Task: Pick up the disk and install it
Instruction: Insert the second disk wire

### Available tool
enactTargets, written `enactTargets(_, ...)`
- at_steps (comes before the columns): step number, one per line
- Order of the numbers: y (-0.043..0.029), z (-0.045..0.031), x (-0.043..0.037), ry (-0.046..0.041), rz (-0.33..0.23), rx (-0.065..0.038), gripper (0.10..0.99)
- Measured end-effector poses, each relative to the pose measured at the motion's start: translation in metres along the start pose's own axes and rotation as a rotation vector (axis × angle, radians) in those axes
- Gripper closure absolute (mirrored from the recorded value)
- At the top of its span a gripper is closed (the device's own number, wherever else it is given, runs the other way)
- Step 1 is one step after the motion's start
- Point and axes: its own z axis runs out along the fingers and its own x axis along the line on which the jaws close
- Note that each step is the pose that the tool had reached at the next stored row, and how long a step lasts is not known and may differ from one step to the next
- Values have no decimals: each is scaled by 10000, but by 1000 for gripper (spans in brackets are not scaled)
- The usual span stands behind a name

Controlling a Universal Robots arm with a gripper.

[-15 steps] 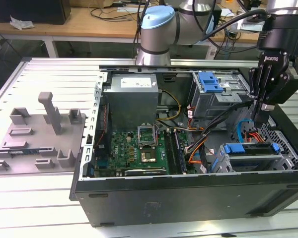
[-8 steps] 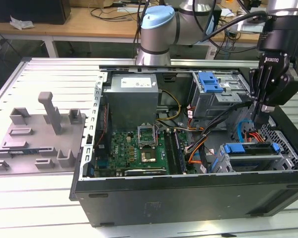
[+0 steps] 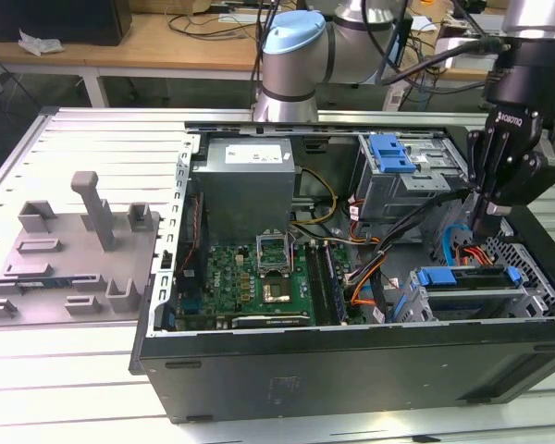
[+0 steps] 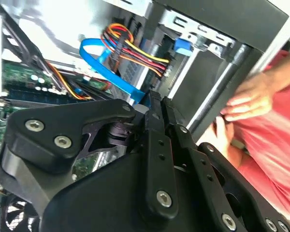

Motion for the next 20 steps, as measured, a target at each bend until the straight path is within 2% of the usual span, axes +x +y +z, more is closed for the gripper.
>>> enactTargets(3,-3,11,28,-439,7,22,925)
enactTargets(4,-4,17,42,-618,7,24,925)
enactTargets(6,-6,27,69,-878,2,13,925)
enactTargets(7,-6,33,84,-965,-1,5,925)
enactTargets(8,-8,42,109,-1133,-4,-1,925)
enactTargets(10,-12,54,138,-1374,-4,2,925)
enactTargets(11,-12,68,176,-1568,-9,-7,925)
enactTargets(15,14,120,310,-1597,-14,-8,925)
enactTargets(16,15,130,333,-1635,-22,-7,925)
enactTargets(20,9,151,388,-2094,-68,50,925)
